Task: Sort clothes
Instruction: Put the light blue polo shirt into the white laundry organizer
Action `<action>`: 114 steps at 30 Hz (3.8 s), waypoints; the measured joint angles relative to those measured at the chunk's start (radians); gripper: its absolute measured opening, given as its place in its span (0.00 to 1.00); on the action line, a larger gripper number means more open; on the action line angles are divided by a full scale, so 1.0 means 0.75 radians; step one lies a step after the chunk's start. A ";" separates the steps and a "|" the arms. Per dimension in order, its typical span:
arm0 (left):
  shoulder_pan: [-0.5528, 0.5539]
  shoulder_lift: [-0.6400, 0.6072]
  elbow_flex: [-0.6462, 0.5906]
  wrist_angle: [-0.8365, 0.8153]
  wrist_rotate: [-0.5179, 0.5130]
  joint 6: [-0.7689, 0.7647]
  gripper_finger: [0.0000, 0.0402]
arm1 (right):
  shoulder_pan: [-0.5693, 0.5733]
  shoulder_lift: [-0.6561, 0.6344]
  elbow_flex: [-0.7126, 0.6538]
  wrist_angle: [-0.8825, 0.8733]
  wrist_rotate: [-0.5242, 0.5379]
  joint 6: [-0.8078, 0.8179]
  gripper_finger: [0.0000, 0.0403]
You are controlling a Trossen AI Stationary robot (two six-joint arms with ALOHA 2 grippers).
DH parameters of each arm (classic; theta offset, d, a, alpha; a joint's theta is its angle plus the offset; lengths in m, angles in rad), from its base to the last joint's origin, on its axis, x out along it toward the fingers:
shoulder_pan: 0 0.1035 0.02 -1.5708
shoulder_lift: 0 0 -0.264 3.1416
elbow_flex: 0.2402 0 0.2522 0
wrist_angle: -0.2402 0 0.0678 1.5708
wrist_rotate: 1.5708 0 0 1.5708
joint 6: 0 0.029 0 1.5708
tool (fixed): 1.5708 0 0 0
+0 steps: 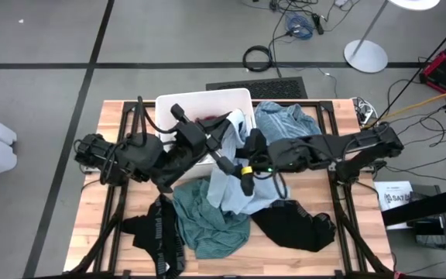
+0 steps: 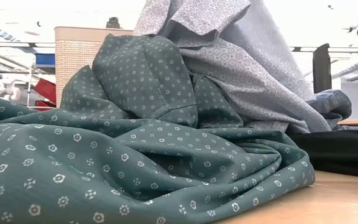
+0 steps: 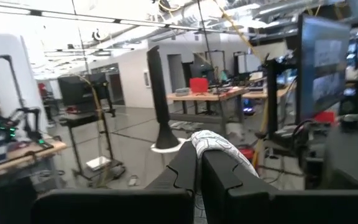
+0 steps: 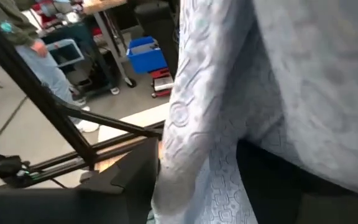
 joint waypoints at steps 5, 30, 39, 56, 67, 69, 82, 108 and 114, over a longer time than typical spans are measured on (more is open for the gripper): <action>-0.001 -0.003 0.000 0.002 -0.088 0.050 0.03 | 0.005 -0.023 0.000 -0.101 -0.013 0.000 0.21; 0.074 -0.005 0.000 -0.504 0.486 -0.521 0.05 | 0.129 -0.556 0.442 -1.163 -0.224 0.330 0.00; 0.178 -0.005 0.000 -0.971 0.658 -0.927 0.30 | 0.129 -0.607 0.441 -1.167 -0.315 0.325 0.00; 0.284 -0.002 -0.140 -0.822 1.196 -0.903 0.42 | 0.128 -0.697 0.441 -0.428 -0.573 0.113 0.00; 0.337 -0.005 -0.184 -0.057 1.492 -1.004 0.42 | 0.129 -0.568 0.443 -0.413 -0.411 0.212 0.00; 0.326 -0.008 -0.183 -0.062 1.368 -0.956 0.42 | 0.129 -0.537 0.442 -0.556 -0.293 0.251 0.00; 0.250 0.034 -0.185 -0.402 0.794 -0.775 0.42 | 0.021 -0.257 0.441 -0.765 0.093 0.420 0.00; 0.236 0.033 -0.185 -0.530 0.545 -0.651 0.12 | -0.102 -0.167 0.441 -0.602 -0.192 0.330 0.00; 0.212 0.030 -0.153 -0.521 0.560 -0.651 0.02 | -0.102 -0.205 0.441 -0.655 -0.284 0.224 0.03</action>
